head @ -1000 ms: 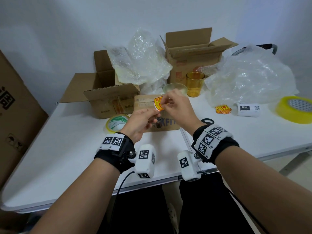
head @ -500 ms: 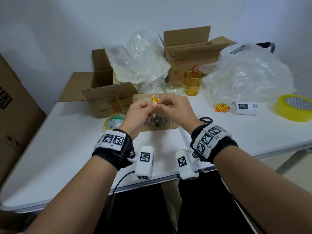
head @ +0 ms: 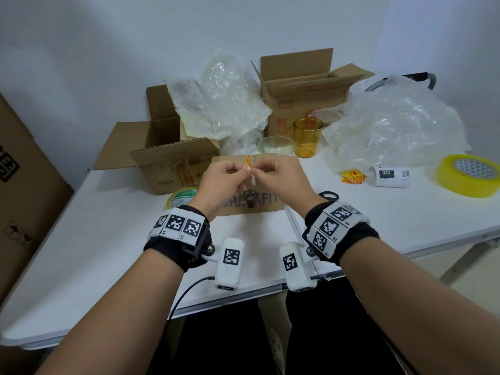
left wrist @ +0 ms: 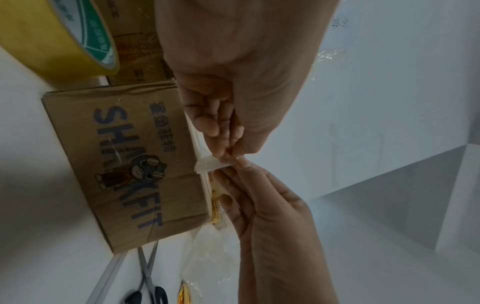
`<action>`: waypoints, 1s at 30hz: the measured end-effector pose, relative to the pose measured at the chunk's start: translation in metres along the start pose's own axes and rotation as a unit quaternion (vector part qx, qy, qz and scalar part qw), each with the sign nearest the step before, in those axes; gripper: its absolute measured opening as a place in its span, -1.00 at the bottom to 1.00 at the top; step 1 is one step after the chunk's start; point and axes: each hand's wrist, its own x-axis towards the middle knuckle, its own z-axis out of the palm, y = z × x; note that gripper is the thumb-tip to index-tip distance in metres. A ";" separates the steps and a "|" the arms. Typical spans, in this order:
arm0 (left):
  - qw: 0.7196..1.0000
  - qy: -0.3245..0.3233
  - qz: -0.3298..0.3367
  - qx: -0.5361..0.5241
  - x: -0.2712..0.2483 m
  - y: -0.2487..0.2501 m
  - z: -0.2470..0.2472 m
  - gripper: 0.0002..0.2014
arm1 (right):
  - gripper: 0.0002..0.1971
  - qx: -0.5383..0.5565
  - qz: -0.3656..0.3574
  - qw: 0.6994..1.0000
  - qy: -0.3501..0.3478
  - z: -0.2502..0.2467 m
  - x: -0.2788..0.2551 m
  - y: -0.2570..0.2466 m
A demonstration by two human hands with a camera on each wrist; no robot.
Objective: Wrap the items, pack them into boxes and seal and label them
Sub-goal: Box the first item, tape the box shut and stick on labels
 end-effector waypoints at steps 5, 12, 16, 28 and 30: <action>0.997 0.017 0.025 0.077 0.002 0.000 -0.002 -0.89 | -0.94 -0.030 -0.011 0.999 0.002 0.002 0.001 0.001; 0.996 -0.027 0.016 0.088 0.006 -0.001 -0.006 -0.90 | -0.93 0.014 0.007 1.000 -0.014 -0.003 0.002 0.000; 0.994 -0.049 0.010 0.095 0.008 0.002 -0.009 -0.82 | -0.92 0.067 0.030 0.997 -0.028 -0.006 0.001 0.000; 0.998 -0.059 0.023 0.004 0.000 0.006 -0.006 -0.79 | -0.88 0.224 0.103 0.968 -0.050 -0.007 -0.001 -0.001; 0.999 -0.050 0.020 -0.010 -0.001 0.007 -0.004 -0.82 | -0.89 0.224 0.107 0.968 -0.046 -0.005 -0.001 -0.001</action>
